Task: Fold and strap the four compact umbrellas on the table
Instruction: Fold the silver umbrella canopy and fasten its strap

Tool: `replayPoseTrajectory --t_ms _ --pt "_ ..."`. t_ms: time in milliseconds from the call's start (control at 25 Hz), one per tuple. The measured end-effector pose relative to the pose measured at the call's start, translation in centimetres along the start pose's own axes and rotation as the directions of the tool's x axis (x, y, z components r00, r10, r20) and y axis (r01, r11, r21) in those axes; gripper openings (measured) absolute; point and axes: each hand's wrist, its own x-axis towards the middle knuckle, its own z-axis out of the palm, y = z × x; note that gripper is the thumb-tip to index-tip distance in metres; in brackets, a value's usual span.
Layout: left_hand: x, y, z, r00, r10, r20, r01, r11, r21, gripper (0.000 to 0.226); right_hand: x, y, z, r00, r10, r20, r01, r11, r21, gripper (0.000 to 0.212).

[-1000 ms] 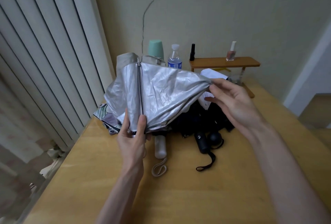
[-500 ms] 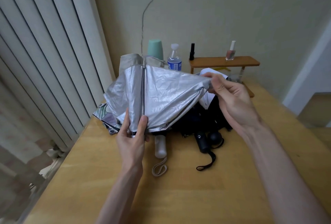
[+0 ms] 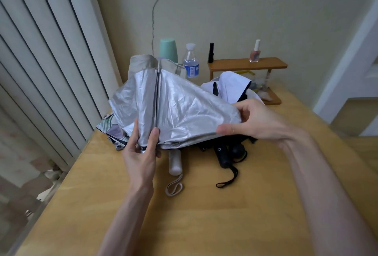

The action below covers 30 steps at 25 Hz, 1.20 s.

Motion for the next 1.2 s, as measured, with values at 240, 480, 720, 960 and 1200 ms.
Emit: replayPoseTrajectory --t_ms 240,480,720,960,1200 --pt "-0.1 0.2 0.1 0.997 0.011 0.08 -0.012 1.0 0.008 0.055 -1.4 -1.0 -1.1 0.989 -0.147 -0.004 0.145 0.969 0.202 0.008" --pt "0.1 -0.2 0.1 0.997 0.017 0.071 -0.018 1.0 0.007 0.049 -0.2 -1.0 0.1 0.997 -0.077 -0.023 0.08 0.957 0.28 0.032" --pt "-0.1 0.4 0.6 0.999 0.047 -0.024 -0.049 0.996 -0.07 0.041 0.4 -0.7 1.0 0.982 -0.105 -0.156 0.113 0.993 0.042 0.101" --pt "-1.3 0.2 1.6 0.98 0.083 -0.18 -0.099 0.991 -0.084 0.046 3.1 0.7 6.3 0.896 -0.231 -0.38 0.196 0.972 -0.128 0.122" --pt "-1.3 0.5 2.0 0.947 0.169 -0.275 -0.18 0.983 -0.017 0.062 2.9 1.8 5.4 0.986 -0.057 -0.155 0.064 0.997 0.042 0.143"
